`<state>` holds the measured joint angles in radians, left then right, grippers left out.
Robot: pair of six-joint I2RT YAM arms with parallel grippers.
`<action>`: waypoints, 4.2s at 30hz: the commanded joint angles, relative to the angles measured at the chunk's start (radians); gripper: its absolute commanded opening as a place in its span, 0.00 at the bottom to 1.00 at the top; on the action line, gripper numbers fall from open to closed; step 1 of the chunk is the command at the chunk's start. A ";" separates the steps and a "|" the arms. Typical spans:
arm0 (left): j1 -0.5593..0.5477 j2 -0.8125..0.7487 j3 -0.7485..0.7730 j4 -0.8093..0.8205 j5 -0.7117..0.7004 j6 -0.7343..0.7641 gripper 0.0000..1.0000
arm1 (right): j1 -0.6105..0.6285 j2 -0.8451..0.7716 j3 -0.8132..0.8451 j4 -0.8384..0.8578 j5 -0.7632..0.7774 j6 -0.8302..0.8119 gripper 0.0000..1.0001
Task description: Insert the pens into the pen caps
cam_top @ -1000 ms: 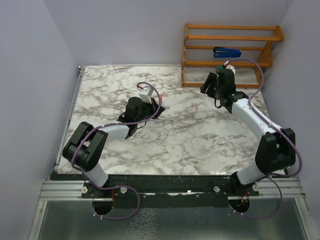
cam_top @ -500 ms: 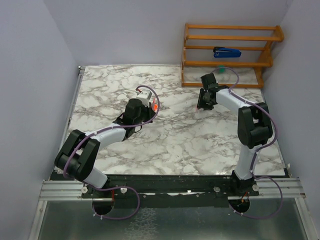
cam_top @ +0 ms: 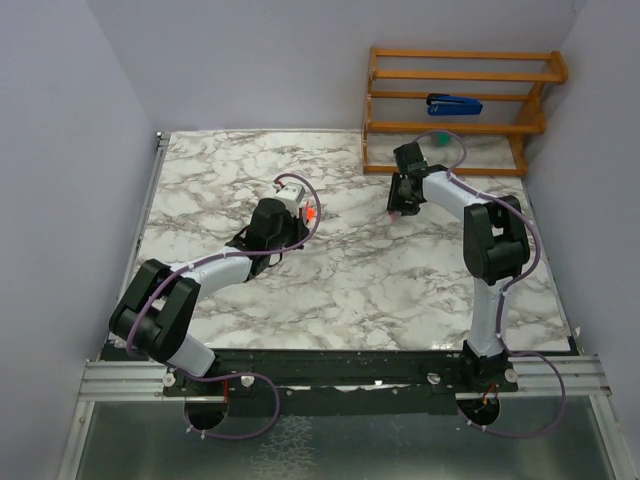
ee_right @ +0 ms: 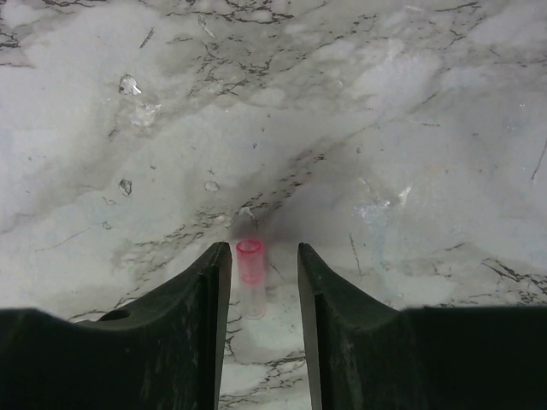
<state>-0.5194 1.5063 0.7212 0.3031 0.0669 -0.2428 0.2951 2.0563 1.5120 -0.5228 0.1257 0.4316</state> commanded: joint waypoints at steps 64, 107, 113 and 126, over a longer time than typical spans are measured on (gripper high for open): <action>-0.134 0.165 0.010 0.314 0.242 -0.184 0.00 | 0.157 -0.504 -0.417 0.571 -0.075 0.035 0.01; -0.070 -0.235 0.031 -0.096 0.005 -0.122 0.00 | 0.219 -0.448 -0.382 -0.069 -0.739 -1.408 0.01; -0.070 -0.248 0.017 -0.098 0.001 -0.115 0.00 | 0.252 -0.304 -0.350 -0.165 -0.508 -1.544 0.01; -0.070 -0.266 0.003 -0.107 -0.016 -0.094 0.00 | 0.253 -0.277 -0.382 -0.017 -0.443 -1.564 1.00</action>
<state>-0.5911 1.2659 0.7300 0.2066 0.0757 -0.3565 0.5457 1.7950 1.1381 -0.5785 -0.3634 -1.1206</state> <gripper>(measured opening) 0.060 0.947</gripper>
